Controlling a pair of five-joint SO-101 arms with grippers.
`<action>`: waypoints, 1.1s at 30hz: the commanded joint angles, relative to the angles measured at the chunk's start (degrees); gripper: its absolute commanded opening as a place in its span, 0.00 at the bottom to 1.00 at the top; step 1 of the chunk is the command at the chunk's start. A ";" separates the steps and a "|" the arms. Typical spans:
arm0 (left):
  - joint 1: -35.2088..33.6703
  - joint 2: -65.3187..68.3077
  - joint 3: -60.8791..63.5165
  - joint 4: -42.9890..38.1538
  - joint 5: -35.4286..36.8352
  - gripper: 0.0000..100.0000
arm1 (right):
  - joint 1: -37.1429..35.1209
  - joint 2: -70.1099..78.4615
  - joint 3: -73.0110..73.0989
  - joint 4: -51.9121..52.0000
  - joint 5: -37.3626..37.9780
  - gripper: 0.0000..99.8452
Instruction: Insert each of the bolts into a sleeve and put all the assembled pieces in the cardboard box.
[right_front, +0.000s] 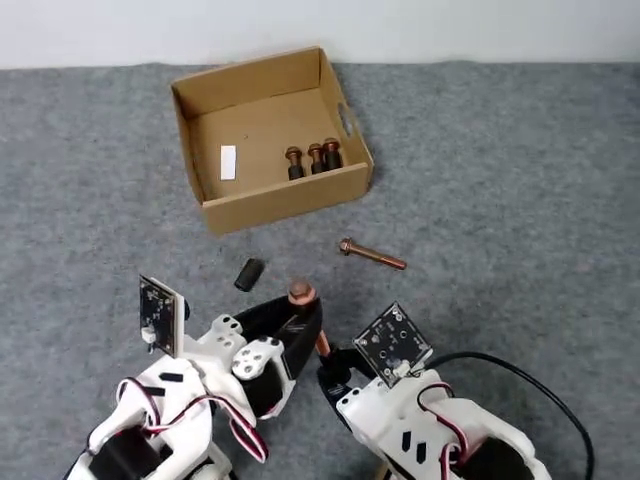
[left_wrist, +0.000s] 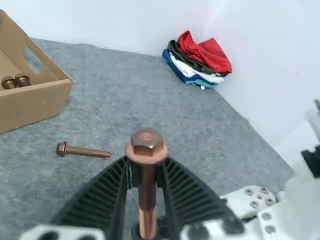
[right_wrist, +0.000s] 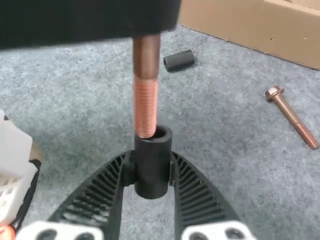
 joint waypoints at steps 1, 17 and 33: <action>1.23 -0.44 1.71 -2.20 -0.44 0.01 | -0.57 0.13 -0.53 -2.07 0.62 0.01; 0.88 -0.44 5.23 -5.54 -0.53 0.01 | -0.66 -0.04 -0.53 -2.07 0.62 0.01; 1.23 -0.35 2.95 2.81 -0.53 0.01 | -0.57 -0.04 -0.53 -1.98 0.62 0.01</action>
